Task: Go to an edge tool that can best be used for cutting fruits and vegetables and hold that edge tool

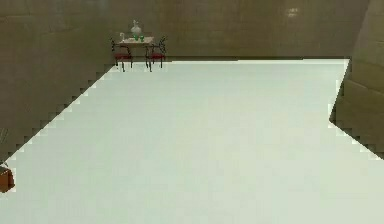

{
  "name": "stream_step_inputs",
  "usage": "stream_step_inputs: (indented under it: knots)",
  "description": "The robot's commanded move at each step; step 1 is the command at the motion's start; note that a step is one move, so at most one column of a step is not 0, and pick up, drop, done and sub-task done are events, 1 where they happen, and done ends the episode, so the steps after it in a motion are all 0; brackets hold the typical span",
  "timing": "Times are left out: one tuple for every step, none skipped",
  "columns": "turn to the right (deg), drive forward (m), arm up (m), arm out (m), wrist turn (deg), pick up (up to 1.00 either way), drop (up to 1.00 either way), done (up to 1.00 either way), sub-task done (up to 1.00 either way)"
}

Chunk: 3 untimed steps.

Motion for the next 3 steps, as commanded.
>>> stream_step_inputs:
  knots:
    - [-18.0,0.00,0.00,0.00,0.0,0.00,0.00,0.00,0.00]
    - [0.0,1.00,0.00,0.00,0.0,0.00,0.00,0.00,0.00]
    - [0.0,1.00,0.00,0.00,0.0,0.00,0.00,0.00,0.00]
